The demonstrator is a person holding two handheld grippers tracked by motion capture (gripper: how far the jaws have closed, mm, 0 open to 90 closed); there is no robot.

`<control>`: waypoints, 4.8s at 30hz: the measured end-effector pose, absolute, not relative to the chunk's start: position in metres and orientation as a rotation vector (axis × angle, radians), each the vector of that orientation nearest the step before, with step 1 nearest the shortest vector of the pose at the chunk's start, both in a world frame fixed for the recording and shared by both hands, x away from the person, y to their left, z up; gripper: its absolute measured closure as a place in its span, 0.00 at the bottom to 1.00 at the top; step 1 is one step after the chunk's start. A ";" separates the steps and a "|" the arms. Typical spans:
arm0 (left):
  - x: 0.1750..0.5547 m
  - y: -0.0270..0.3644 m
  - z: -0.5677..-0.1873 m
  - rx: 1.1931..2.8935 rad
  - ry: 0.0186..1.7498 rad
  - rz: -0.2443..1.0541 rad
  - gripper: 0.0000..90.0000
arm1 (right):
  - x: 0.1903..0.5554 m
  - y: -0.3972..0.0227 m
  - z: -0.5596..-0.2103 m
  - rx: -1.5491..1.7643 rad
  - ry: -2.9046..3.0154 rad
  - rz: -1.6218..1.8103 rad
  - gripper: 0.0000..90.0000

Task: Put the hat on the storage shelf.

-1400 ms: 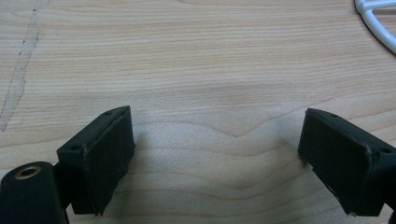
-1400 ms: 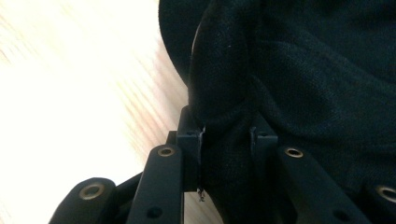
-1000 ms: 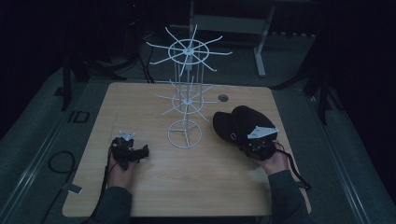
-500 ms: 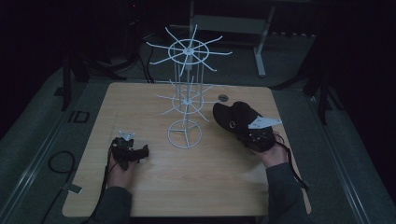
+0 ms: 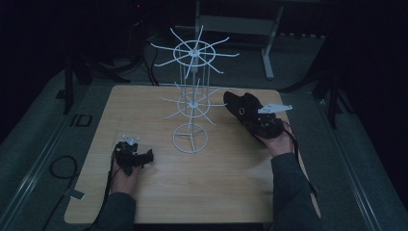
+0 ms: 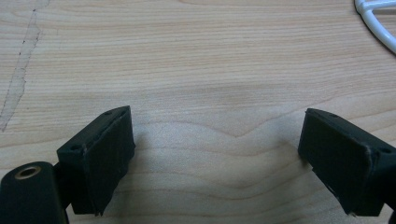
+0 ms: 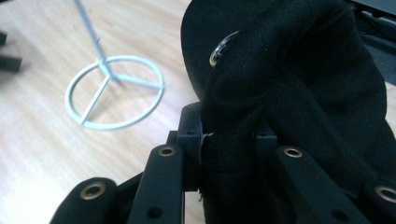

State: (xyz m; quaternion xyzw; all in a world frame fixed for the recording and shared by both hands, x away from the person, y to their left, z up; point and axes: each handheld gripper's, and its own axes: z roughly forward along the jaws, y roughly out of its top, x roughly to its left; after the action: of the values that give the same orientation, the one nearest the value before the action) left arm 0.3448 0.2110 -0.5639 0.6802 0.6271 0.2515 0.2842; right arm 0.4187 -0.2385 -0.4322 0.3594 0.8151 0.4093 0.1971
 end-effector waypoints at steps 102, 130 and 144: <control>0.345 0.212 -0.563 1.834 1.676 0.669 0.13 | 0.444 -0.230 -0.245 0.811 2.124 1.570 0.80; 0.345 0.211 -0.564 1.829 1.678 0.670 0.13 | 0.440 -0.217 -0.224 0.738 2.090 1.660 0.80; 0.345 0.211 -0.564 1.834 1.672 0.669 0.13 | 0.437 -0.203 -0.218 0.663 2.096 1.709 0.80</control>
State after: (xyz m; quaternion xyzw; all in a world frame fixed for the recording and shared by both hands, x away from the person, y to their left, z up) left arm 0.3450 0.2113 -0.5635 0.6847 0.6241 0.2497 0.2817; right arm 0.4372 -0.2030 -0.2184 0.2342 0.7408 0.6040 0.1774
